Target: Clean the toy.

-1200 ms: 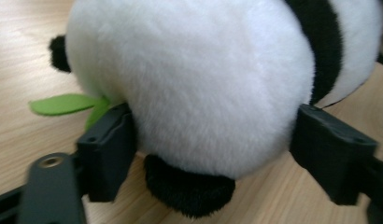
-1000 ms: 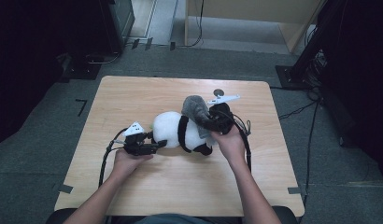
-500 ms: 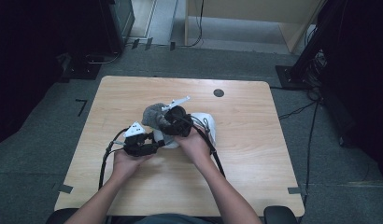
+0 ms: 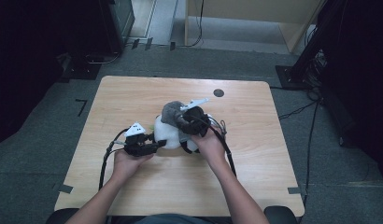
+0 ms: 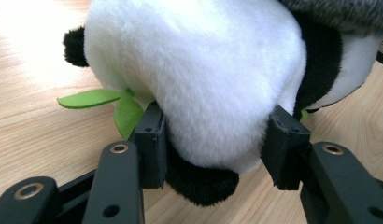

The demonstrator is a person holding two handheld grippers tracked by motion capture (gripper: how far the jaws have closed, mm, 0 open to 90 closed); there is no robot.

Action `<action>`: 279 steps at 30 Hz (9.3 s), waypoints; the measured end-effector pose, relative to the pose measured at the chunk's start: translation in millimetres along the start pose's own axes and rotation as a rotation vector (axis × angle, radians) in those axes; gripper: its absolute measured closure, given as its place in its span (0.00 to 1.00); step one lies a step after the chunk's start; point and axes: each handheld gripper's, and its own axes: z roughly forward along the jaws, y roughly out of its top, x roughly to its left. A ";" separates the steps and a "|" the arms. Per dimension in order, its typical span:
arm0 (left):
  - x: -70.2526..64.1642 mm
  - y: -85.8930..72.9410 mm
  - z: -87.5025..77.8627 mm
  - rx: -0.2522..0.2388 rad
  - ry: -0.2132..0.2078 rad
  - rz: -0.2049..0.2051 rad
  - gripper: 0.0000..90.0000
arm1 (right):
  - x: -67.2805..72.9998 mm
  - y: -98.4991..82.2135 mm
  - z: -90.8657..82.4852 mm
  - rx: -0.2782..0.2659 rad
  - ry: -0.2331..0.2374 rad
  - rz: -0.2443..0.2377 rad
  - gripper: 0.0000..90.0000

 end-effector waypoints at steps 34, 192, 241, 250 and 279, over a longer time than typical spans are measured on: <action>-3.1 2.3 -0.4 -0.006 0.007 -0.029 0.55 | -5.5 -16.1 -54.2 -0.089 0.010 0.070 0.86; -2.4 9.3 -0.8 0.081 -0.003 0.000 0.62 | -58.0 -83.7 -108.6 -0.278 -0.117 0.221 0.87; -4.0 10.0 -0.6 0.096 -0.005 0.005 0.63 | 2.8 -95.3 -1.8 -0.056 0.097 0.108 0.87; -4.1 10.3 -0.7 0.098 -0.009 0.003 0.63 | -13.4 -95.1 -18.3 -0.021 0.106 0.128 0.87; -2.1 10.5 -1.0 0.096 -0.004 -0.002 0.64 | -79.4 -122.1 -40.6 0.048 0.004 0.350 0.85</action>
